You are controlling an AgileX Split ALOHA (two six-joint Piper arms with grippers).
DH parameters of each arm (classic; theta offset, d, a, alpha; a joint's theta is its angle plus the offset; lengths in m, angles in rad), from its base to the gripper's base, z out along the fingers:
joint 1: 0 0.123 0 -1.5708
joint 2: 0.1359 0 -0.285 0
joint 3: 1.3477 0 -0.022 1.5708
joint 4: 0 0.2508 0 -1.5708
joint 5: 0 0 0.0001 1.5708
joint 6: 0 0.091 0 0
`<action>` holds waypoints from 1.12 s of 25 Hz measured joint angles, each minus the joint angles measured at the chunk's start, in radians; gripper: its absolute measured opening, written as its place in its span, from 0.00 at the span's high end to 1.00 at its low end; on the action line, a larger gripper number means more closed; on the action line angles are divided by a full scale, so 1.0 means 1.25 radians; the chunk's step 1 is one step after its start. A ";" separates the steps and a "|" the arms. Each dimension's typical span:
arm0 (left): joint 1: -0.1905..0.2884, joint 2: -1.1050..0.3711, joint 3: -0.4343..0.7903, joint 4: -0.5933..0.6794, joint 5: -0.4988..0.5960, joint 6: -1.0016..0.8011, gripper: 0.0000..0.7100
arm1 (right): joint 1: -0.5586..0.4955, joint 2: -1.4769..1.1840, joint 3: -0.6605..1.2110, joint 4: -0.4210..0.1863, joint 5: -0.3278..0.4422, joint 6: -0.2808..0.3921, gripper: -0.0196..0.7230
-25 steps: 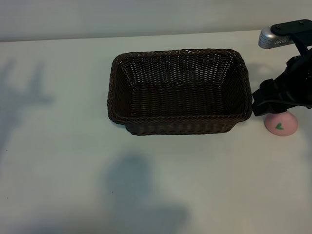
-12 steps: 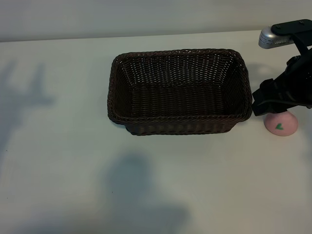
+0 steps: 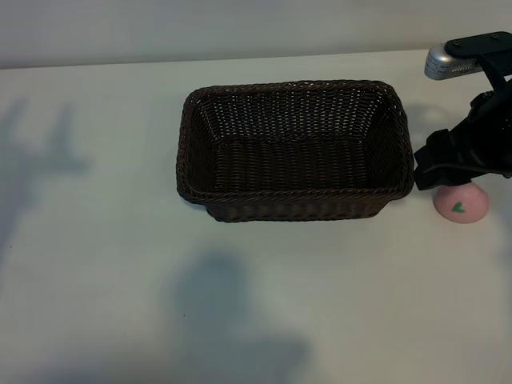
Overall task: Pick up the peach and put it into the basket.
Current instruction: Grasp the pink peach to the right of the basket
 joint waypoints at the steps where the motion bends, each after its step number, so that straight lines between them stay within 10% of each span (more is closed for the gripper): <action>1: 0.000 0.000 0.000 -0.005 0.000 0.013 0.16 | 0.000 0.000 0.000 0.000 0.000 0.000 0.18; 5: 0.000 -0.001 0.000 -0.328 0.026 0.316 0.16 | 0.000 0.000 0.000 0.000 0.000 0.000 0.18; 9: 0.000 -0.003 0.000 -0.899 0.096 1.005 0.16 | 0.000 0.000 0.000 0.000 0.000 0.000 0.18; 13: 0.000 -0.039 0.001 -1.241 0.191 1.466 0.16 | 0.000 0.000 0.000 0.000 0.000 0.000 0.18; 28: 0.025 -0.426 0.001 -0.915 0.637 1.017 0.16 | 0.000 0.000 0.000 0.000 0.000 0.000 0.18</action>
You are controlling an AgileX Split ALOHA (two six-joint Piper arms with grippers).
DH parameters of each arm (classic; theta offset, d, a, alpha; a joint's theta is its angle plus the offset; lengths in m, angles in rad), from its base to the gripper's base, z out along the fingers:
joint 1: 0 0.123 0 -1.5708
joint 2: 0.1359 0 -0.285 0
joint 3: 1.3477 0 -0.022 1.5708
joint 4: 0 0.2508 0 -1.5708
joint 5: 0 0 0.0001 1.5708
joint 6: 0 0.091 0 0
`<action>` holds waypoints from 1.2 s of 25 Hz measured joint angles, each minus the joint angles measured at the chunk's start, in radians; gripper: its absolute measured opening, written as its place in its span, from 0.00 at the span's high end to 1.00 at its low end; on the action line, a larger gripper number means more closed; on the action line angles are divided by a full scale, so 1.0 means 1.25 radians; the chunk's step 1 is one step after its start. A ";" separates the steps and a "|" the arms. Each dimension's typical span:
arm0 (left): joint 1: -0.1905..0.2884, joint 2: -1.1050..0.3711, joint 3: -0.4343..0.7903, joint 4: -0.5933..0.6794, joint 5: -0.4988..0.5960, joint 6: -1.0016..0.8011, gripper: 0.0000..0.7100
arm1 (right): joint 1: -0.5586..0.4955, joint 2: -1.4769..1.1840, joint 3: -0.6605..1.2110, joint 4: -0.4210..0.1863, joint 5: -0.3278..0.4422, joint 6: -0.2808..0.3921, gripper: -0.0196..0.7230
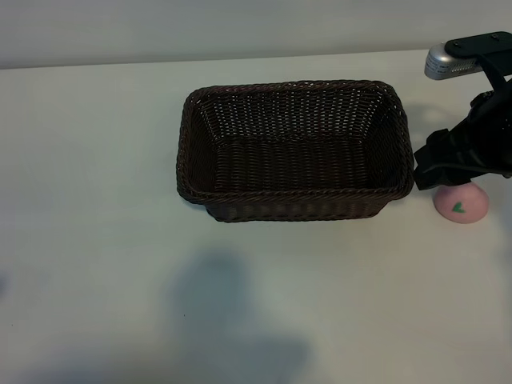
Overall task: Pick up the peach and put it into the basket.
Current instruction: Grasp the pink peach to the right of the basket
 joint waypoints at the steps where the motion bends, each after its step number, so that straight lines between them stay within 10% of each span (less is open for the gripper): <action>1: 0.000 -0.019 0.000 0.002 0.026 -0.001 0.16 | 0.000 0.000 0.000 0.000 0.000 0.000 0.18; 14: 0.000 -0.176 -0.001 -0.144 0.280 0.050 0.16 | 0.000 0.000 0.000 0.001 0.000 0.000 0.18; 30: 0.000 -0.176 0.168 -0.304 0.236 0.109 0.22 | 0.000 0.000 0.000 0.021 0.002 0.001 0.18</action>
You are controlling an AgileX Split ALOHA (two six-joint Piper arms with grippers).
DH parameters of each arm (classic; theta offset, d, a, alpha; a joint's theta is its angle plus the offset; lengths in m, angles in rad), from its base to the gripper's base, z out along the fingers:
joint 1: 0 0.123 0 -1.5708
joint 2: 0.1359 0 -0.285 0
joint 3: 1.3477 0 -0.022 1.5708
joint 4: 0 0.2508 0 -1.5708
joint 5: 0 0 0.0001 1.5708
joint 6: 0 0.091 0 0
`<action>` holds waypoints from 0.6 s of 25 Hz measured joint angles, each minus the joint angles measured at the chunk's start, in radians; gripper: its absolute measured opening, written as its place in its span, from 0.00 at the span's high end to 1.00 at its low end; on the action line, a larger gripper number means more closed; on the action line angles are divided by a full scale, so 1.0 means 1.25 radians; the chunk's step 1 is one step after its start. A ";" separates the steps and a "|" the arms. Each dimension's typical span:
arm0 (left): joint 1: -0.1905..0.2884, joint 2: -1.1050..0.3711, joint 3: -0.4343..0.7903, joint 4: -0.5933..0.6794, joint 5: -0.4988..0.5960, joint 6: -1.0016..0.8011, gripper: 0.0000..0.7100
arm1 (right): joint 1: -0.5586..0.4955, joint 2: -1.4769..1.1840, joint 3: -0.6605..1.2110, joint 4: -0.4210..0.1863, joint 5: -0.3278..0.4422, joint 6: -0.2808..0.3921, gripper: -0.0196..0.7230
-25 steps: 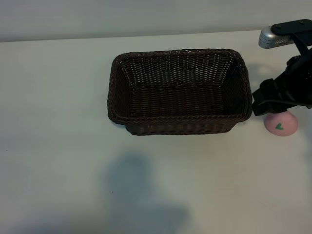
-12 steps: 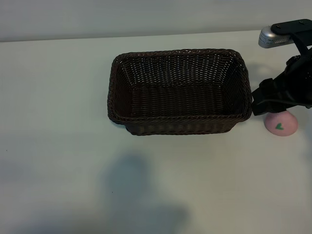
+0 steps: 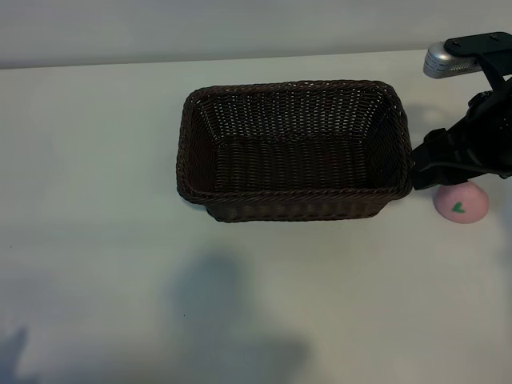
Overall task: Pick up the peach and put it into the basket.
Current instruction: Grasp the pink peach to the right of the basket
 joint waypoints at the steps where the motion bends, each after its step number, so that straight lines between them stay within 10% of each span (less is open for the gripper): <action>1: 0.000 0.000 0.001 -0.002 -0.002 0.002 0.22 | 0.000 0.000 0.000 0.000 0.000 0.000 0.18; 15: 0.000 0.000 0.007 -0.002 -0.018 0.006 0.22 | 0.000 0.000 0.000 -0.041 -0.020 0.022 0.18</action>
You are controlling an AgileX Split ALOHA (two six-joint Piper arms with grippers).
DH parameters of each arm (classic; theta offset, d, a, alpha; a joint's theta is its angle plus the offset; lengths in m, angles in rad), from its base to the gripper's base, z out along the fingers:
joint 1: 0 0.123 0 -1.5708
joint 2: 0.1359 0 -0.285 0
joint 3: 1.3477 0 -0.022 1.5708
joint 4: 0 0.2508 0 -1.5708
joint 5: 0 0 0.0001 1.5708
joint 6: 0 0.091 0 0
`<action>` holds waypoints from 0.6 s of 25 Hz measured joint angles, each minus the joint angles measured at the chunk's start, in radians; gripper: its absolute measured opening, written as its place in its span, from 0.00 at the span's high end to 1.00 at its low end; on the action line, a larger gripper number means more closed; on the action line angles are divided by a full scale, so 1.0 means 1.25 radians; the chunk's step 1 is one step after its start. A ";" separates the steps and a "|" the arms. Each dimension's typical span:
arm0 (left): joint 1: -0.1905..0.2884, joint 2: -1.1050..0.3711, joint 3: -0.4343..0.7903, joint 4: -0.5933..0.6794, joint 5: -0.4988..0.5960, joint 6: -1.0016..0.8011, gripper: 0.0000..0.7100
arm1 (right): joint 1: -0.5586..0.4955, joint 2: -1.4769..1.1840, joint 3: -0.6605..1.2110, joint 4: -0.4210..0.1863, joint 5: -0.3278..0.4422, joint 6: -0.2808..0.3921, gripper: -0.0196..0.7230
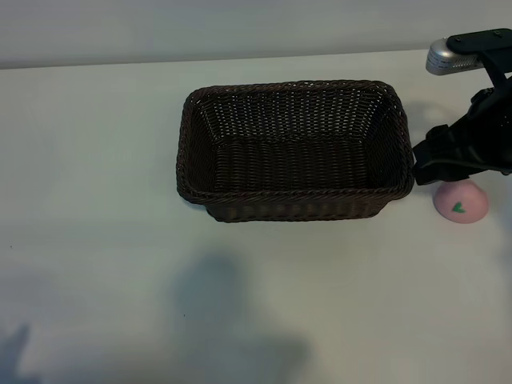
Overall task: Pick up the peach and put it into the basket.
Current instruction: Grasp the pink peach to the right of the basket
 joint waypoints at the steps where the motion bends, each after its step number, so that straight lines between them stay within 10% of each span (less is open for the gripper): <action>1: 0.000 0.000 0.000 0.000 0.000 0.000 0.22 | 0.000 0.002 0.000 -0.012 -0.004 0.005 0.18; 7: 0.014 0.000 0.000 0.000 0.000 0.000 0.22 | -0.001 0.063 0.000 -0.143 -0.053 0.142 0.18; 15: 0.152 0.000 0.000 0.000 0.000 0.000 0.22 | -0.001 0.164 0.000 -0.214 -0.125 0.253 0.18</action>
